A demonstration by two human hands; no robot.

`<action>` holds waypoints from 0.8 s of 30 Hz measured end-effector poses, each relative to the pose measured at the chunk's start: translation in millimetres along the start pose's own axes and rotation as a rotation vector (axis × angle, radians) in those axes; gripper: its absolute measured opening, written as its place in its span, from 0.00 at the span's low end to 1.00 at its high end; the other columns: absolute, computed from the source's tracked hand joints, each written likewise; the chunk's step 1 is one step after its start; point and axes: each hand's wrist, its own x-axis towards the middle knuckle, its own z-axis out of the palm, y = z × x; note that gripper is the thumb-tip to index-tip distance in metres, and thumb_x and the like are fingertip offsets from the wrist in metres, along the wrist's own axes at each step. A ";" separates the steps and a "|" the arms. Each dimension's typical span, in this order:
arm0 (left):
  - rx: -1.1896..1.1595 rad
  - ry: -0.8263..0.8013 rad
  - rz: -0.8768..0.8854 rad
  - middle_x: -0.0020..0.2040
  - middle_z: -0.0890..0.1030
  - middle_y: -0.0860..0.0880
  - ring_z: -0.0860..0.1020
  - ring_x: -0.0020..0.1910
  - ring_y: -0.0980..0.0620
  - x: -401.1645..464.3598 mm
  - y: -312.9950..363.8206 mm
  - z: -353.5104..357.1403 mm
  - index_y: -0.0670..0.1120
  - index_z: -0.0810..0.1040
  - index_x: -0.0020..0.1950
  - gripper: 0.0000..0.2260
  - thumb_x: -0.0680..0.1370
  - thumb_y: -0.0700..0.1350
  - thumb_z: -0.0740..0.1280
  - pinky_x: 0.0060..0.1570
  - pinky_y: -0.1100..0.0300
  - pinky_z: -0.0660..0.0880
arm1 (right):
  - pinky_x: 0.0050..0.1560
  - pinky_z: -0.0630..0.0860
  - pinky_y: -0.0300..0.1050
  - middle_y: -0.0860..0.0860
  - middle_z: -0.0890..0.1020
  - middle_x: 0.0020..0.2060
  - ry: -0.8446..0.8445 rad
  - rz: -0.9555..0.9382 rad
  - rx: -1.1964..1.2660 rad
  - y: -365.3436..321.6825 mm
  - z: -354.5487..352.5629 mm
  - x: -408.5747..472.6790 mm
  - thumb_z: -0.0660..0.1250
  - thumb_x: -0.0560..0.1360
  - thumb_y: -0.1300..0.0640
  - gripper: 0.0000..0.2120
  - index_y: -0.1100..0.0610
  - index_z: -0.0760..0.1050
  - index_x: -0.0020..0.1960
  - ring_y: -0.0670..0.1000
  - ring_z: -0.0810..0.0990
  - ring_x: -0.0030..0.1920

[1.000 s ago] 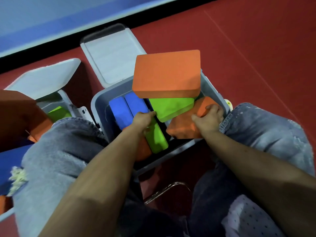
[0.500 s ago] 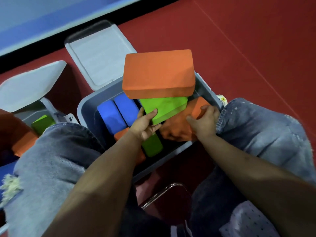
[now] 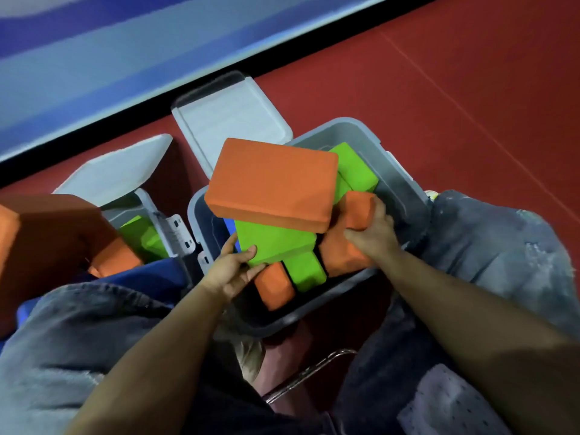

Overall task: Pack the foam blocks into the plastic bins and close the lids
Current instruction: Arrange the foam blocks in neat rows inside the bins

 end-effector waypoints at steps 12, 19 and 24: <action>0.016 0.145 0.016 0.66 0.73 0.44 0.74 0.60 0.43 -11.6 -13.1 -49.5 0.49 0.64 0.71 0.21 0.81 0.34 0.58 0.58 0.47 0.72 | 0.73 0.59 0.52 0.55 0.49 0.77 -0.314 -0.202 -0.483 21.5 56.3 3.6 0.69 0.73 0.51 0.40 0.46 0.50 0.77 0.58 0.56 0.75; 0.171 0.179 -0.034 0.56 0.74 0.47 0.74 0.54 0.44 -7.0 -10.8 -39.8 0.54 0.65 0.65 0.16 0.82 0.36 0.56 0.58 0.42 0.70 | 0.55 0.71 0.47 0.65 0.78 0.57 -0.230 -0.127 -0.318 16.6 56.9 6.1 0.58 0.80 0.54 0.17 0.66 0.77 0.57 0.62 0.77 0.57; 0.202 0.170 -0.066 0.53 0.75 0.48 0.74 0.50 0.45 -7.2 -14.7 -41.0 0.55 0.66 0.64 0.14 0.82 0.40 0.56 0.58 0.45 0.68 | 0.55 0.73 0.54 0.52 0.77 0.60 -0.396 0.061 0.463 -50.5 57.0 -5.6 0.59 0.77 0.38 0.23 0.53 0.71 0.64 0.55 0.76 0.60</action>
